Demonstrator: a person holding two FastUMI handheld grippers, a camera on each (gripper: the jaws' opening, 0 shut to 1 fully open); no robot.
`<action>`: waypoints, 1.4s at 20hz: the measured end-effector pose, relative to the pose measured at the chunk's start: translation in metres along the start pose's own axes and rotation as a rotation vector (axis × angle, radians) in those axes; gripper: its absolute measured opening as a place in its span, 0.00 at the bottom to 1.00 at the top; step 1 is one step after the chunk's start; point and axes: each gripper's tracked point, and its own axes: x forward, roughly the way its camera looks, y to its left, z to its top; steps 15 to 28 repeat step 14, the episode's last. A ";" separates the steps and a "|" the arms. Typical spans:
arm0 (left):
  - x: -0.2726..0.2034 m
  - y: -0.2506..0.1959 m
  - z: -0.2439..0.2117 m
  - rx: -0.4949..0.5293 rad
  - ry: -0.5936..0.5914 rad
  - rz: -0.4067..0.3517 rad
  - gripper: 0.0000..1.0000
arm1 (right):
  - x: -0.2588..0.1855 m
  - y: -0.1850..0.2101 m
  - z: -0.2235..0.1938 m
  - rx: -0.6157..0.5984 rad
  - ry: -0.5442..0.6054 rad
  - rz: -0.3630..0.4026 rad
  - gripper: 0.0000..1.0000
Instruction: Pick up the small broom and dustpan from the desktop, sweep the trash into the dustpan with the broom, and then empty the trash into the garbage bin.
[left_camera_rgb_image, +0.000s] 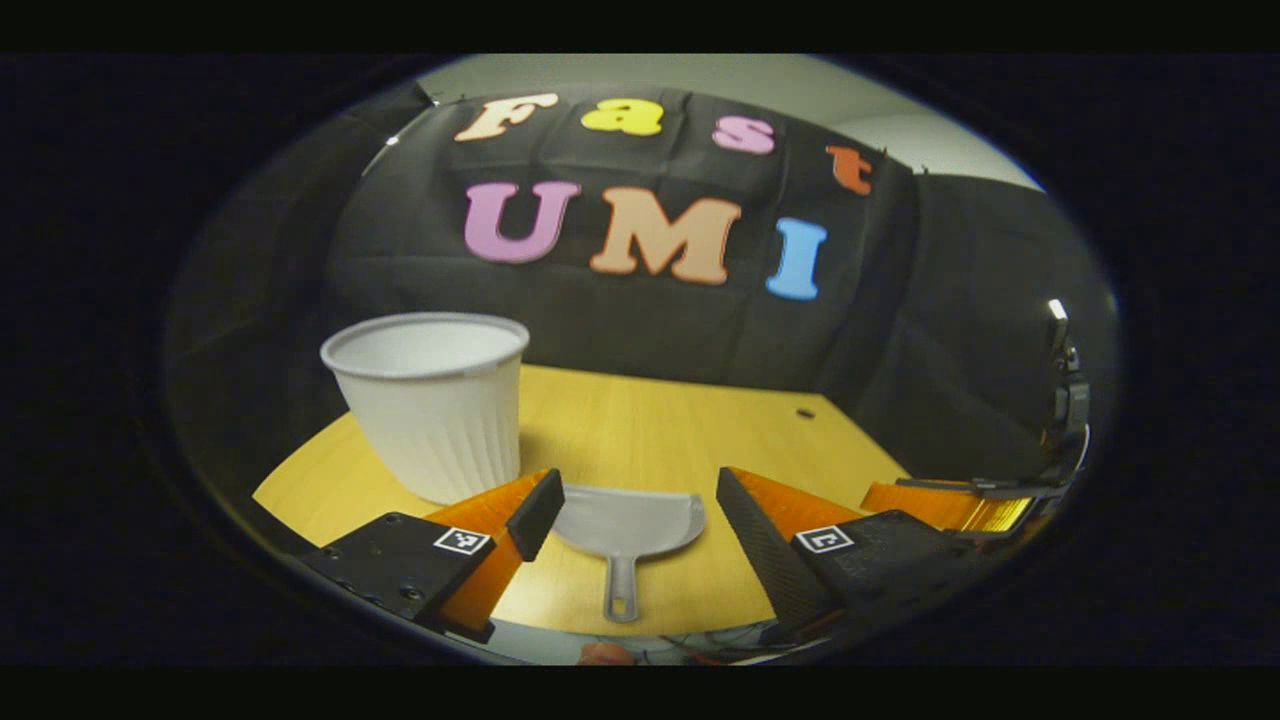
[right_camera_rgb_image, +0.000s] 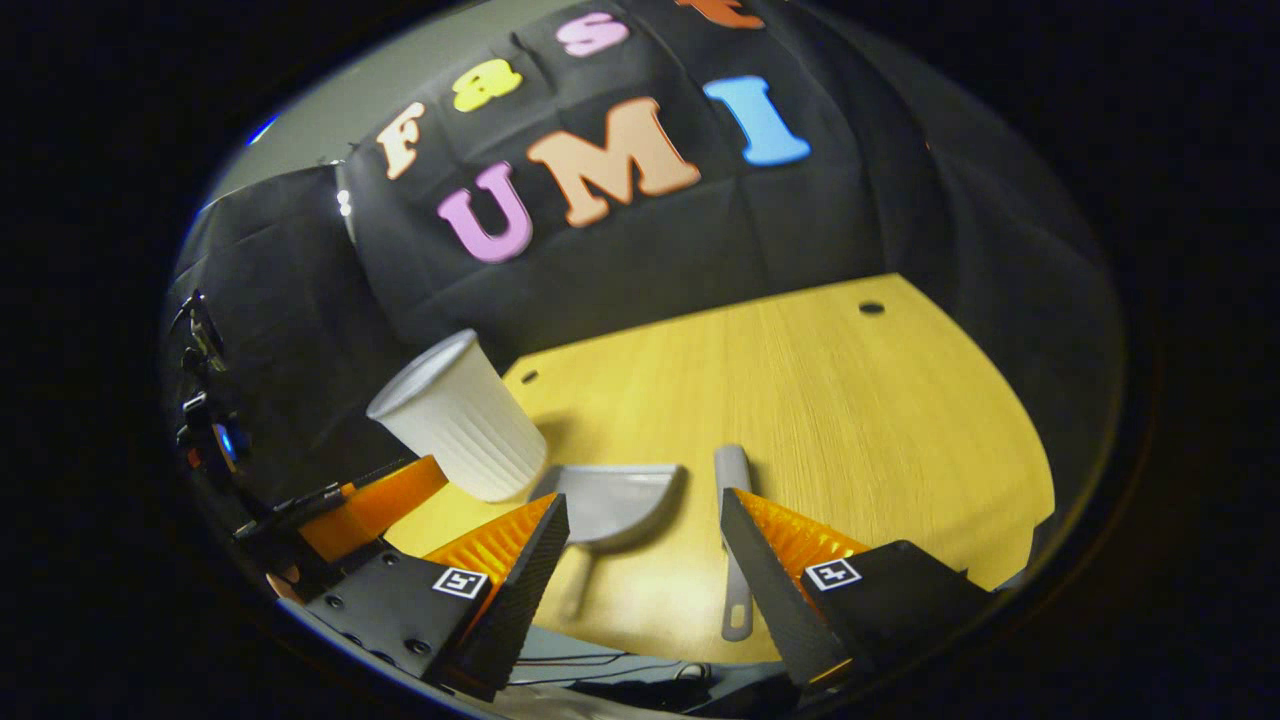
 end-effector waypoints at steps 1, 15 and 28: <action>-0.006 -0.001 0.023 -0.012 -0.089 -0.005 0.96 | -0.012 0.006 0.011 -0.034 -0.078 -0.011 0.99; -0.067 -0.008 0.104 0.040 -0.353 -0.013 0.94 | -0.052 0.023 0.036 -0.289 -0.363 -0.128 0.98; -0.067 -0.008 0.104 0.040 -0.353 -0.013 0.94 | -0.052 0.023 0.036 -0.289 -0.363 -0.128 0.98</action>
